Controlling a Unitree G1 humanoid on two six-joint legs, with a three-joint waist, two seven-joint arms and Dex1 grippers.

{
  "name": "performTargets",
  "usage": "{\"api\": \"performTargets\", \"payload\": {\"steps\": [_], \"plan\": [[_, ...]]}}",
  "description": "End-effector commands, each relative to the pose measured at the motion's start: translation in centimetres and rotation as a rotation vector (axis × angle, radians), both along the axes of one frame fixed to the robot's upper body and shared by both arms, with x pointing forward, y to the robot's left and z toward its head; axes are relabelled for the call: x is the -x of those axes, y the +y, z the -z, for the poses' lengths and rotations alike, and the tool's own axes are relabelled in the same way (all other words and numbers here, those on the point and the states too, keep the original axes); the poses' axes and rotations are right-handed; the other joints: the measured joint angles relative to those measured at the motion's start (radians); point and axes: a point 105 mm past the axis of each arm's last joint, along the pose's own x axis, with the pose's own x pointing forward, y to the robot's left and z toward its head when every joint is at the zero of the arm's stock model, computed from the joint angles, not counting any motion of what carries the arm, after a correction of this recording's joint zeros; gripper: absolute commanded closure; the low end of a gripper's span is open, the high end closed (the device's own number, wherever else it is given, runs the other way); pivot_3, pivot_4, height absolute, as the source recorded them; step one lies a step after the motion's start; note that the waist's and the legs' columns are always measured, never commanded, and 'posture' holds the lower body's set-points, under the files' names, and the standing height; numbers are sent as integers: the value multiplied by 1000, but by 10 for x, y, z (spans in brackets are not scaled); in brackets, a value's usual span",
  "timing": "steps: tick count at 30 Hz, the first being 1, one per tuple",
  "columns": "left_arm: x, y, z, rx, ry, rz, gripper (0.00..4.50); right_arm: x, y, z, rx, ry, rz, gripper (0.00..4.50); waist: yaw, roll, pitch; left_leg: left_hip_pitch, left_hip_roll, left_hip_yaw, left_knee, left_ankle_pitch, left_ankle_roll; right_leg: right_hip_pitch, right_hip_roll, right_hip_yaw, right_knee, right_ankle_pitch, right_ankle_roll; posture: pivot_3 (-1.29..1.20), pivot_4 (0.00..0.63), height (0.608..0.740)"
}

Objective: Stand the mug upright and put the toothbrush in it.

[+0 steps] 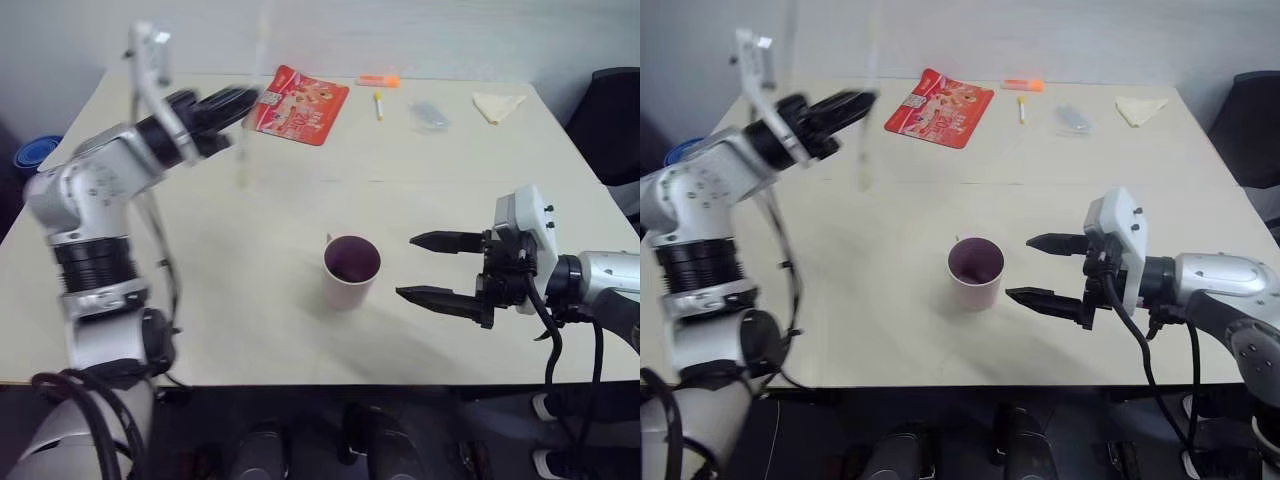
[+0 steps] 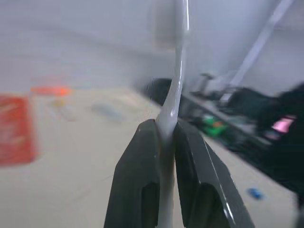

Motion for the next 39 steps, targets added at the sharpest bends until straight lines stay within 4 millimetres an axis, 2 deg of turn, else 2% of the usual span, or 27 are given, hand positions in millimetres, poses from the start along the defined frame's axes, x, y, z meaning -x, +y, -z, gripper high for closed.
{"api": "performTargets", "payload": {"steps": [1, 3, 6, 13, 18, 20, 24, 28, 30, 33, 36, 39], "plan": [[21, -33, -2, -31, -104, 114, 4330, 8, -1, -10, 3, -52, 28, 0, -6, 0, 0, 4, 0, 1, -1, 0, 0, 1, 1, 1, 1, 0, 0, 0, 150, 740], [23, -52, 14, -76, -122, 149, 4330, 9, -4, -9, 7, -54, 50, 0, -9, 0, 0, 8, 0, 2, -3, 1, -2, 3, 2, 4, 0, 0, -1, 0, 150, 740], [24, -61, 33, -107, -113, 175, 4330, 10, -7, -10, 10, -60, 83, 0, -8, 1, 0, 9, 1, 2, -3, 1, -3, 3, 3, 13, -1, -1, -2, 0, 150, 740], [34, -71, 65, -117, -60, 218, 4330, 9, -10, -11, 8, -67, 114, 0, 4, 0, 0, 7, 2, 1, -3, 1, -1, 3, 3, 13, -3, -1, -2, 0, 150, 740], [36, -71, 77, -95, -28, 200, 4330, 8, -9, -11, 4, -64, 111, 0, 6, 0, 0, 6, 3, 0, -2, 1, 1, 3, 2, 13, -5, 0, 0, 0, 150, 740], [42, -70, 82, -90, -18, 223, 3610, 7, -8, -12, 0, -63, 107, 0, 6, 0, 0, 6, 2, 0, -2, 1, 1, 3, 2, 13, -5, 0, 0, 0, 150, 740], [48, -63, 85, -64, 4, 232, 2520, 6, -7, -13, -5, -58, 95, 0, 5, 0, 0, 6, 3, 0, -2, 1, 1, 3, 2, 13, -5, 0, 0, 0, 150, 740], [50, -42, 81, -26, 26, 185, 1339, 4, -5, -12, -9, -47, 73, 0, 4, 0, 0, 6, 3, 0, -2, 1, 1, 3, 2, 13, -5, 0, 0, 0, 150, 740], [51, -27, 79, -34, 26, 146, 968, 2, -6, -11, -12, -43, 70, 0, 2, 0, 0, 6, 3, 0, -3, 1, 1, 3, 2, 13, -5, 0, 0, 0, 150, 740], [48, -6, 75, -43, 28, 71, 119, -2, -6, -11, -29, -32, 60, 0, 3, 0, 0, 6, 4, 0, -3, 1, 1, 3, 2, 14, -5, 0, 0, 0, 150, 740], [46, 7, 68, -68, 13, 20, 53, -7, -3, -8, -26, -27, 48, 0, 5, 1, 0, 6, 3, 0, -2, 1, 1, 3, 2, 13, -5, 0, 0, 0, 150, 740], [56, 13, 62, -126, -16, 47, 53, -19, -8, -1, 17, -21, 106, 0, 5, 0, 0, 5, 3, 0, -2, 1, 2, 3, 2, 13, -6, 0, 0, 0, 150, 740]]}}
